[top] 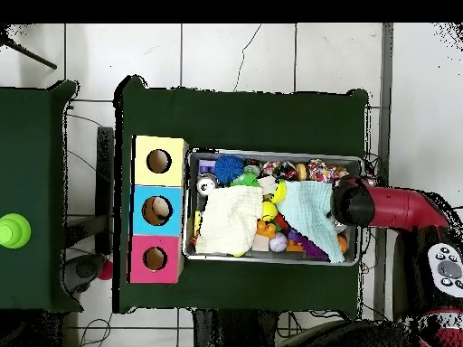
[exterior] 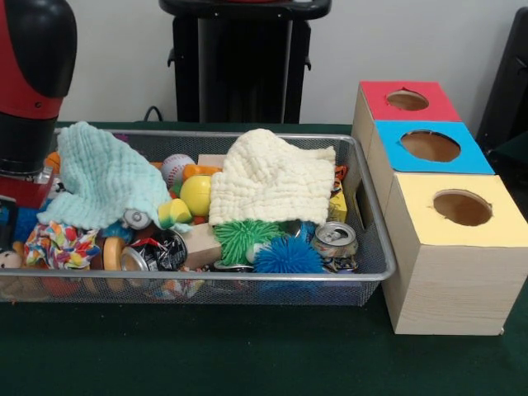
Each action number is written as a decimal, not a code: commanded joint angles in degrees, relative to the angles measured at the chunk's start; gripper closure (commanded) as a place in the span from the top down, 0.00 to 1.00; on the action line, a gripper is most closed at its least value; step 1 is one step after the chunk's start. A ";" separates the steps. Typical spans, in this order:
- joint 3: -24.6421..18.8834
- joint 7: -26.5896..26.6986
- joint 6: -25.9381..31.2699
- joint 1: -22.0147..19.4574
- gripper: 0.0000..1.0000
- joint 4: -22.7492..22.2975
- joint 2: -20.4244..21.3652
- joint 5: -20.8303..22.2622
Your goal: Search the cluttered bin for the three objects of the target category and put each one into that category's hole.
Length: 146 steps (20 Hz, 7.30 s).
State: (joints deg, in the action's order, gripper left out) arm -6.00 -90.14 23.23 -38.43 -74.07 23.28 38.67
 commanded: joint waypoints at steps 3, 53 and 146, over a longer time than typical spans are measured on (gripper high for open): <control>-5.92 6.86 8.68 -0.70 0.00 -8.31 3.44 -2.20; -8.02 0.72 -9.41 -2.10 1.00 -5.51 -1.49 4.30; -18.00 5.68 -5.84 -12.48 0.00 -8.39 -6.44 3.91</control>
State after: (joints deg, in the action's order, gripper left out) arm -17.91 -90.14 17.88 -48.49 -77.23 21.28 40.53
